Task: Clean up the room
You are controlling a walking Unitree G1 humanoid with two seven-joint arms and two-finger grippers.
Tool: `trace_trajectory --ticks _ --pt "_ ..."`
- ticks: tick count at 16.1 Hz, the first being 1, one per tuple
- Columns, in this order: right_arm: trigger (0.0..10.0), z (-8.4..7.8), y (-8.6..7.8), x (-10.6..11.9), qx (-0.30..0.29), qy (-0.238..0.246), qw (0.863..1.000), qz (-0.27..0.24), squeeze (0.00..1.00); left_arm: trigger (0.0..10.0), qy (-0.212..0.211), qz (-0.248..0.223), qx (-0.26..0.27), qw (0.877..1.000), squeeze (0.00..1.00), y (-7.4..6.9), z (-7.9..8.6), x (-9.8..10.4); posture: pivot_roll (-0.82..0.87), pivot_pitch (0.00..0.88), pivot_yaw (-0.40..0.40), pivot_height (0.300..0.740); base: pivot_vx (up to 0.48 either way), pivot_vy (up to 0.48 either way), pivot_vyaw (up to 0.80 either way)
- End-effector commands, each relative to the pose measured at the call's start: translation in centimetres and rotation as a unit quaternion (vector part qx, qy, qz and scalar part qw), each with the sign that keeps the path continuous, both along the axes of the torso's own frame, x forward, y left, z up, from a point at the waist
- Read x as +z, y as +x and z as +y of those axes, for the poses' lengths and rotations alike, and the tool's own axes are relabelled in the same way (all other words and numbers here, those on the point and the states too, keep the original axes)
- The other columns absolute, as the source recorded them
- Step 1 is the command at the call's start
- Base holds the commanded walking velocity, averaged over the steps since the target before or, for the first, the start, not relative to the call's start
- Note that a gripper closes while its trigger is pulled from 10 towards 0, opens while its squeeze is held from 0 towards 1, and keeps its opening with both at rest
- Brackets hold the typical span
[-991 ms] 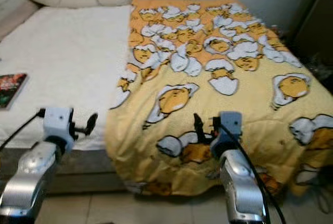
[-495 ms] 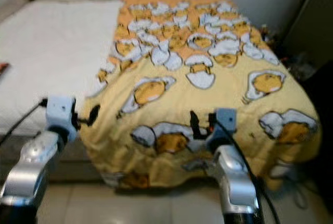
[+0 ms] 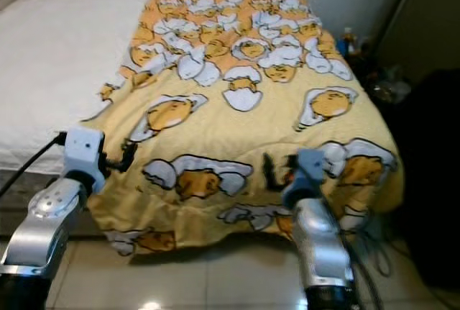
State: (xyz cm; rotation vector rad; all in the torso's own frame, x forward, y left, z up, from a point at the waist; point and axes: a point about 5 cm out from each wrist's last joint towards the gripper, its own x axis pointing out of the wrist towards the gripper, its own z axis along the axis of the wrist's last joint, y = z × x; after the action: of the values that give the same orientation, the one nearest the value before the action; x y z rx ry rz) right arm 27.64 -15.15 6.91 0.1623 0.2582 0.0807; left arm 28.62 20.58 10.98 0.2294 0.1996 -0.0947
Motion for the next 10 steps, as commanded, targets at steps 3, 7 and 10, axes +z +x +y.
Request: trace_trajectory --ticks 3,7,10 --pt "10.0 -0.63 0.54 0.36 -0.003 -0.006 1.000 -0.008 1.00 10.0 0.000 -0.009 -0.006 1.000 0.00 0.47 -0.18 0.30 -0.04 0.000 -0.001 0.740 0.000 -0.360 0.00" --pt "10.0 -0.63 0.64 0.04 -0.007 0.015 1.000 0.007 0.00 10.0 -0.038 -0.003 -0.014 0.999 0.00 0.69 -0.46 0.25 -0.04 0.000 -0.001 0.740 0.000 -0.090 -0.60" --pt "10.0 -0.73 0.65 -0.21 -0.013 0.008 1.000 0.013 0.00 10.0 -0.025 -0.003 -0.013 1.000 0.00 0.68 -0.38 0.12 -0.04 0.000 0.000 0.740 0.000 0.000 -0.80"
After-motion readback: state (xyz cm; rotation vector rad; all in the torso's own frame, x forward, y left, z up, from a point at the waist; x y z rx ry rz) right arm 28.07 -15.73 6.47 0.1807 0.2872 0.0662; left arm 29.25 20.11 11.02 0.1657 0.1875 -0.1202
